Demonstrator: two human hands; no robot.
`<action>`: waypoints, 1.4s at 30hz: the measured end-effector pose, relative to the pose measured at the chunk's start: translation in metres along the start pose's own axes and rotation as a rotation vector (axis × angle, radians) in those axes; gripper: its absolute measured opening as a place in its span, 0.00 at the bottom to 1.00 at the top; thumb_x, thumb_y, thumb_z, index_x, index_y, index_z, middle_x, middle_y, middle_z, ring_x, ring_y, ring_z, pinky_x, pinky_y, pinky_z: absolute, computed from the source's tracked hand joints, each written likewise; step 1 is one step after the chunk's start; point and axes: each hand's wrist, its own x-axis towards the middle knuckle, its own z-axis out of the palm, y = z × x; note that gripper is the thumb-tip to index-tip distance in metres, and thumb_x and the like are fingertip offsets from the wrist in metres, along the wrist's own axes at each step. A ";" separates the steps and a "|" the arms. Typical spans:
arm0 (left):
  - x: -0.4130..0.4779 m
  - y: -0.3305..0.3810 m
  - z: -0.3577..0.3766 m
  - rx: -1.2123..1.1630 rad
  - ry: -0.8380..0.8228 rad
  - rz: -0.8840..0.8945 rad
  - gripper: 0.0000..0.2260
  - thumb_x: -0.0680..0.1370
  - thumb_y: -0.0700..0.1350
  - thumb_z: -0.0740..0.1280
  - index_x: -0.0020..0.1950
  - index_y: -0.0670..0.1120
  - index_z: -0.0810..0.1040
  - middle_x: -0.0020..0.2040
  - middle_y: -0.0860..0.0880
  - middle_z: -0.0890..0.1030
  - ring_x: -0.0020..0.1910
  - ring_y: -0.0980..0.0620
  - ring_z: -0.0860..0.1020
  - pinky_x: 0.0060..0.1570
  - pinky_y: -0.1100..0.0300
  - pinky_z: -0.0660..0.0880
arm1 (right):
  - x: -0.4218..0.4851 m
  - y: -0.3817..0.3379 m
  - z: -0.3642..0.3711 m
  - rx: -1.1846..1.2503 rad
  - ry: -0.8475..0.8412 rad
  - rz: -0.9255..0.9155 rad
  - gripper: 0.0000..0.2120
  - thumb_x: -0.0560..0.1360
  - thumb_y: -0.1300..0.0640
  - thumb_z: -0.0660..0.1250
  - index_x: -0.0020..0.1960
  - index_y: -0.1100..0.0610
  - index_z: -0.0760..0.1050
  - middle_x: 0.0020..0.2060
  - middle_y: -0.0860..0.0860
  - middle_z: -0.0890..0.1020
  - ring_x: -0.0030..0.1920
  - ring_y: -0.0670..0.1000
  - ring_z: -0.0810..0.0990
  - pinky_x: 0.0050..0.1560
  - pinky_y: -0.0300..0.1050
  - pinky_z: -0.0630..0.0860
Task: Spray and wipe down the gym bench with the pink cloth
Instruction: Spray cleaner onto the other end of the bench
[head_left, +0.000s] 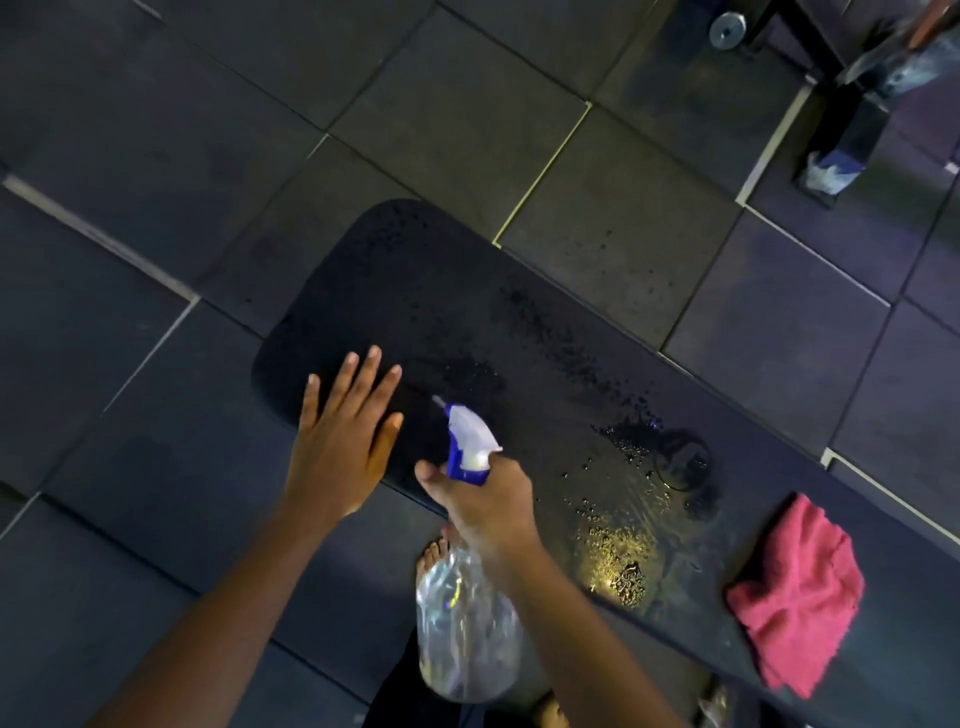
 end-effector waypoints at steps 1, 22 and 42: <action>-0.007 0.001 0.001 0.005 0.001 0.001 0.24 0.80 0.53 0.52 0.75 0.48 0.64 0.77 0.47 0.61 0.76 0.46 0.58 0.71 0.38 0.56 | -0.005 0.008 -0.001 -0.044 0.007 0.004 0.18 0.69 0.50 0.77 0.33 0.54 0.70 0.26 0.46 0.75 0.21 0.45 0.72 0.30 0.42 0.77; -0.065 0.216 0.056 0.034 -0.284 0.418 0.23 0.79 0.50 0.53 0.74 0.47 0.66 0.77 0.48 0.61 0.77 0.48 0.57 0.72 0.42 0.60 | -0.050 0.165 -0.176 0.065 0.246 0.020 0.15 0.60 0.42 0.77 0.32 0.51 0.78 0.24 0.47 0.78 0.29 0.55 0.78 0.39 0.61 0.80; -0.099 0.364 0.102 -0.105 -0.156 0.162 0.23 0.75 0.54 0.55 0.64 0.46 0.77 0.76 0.45 0.63 0.76 0.45 0.59 0.71 0.37 0.51 | -0.079 0.197 -0.401 0.552 0.973 -0.584 0.15 0.72 0.51 0.73 0.58 0.45 0.77 0.35 0.46 0.79 0.39 0.48 0.79 0.54 0.54 0.79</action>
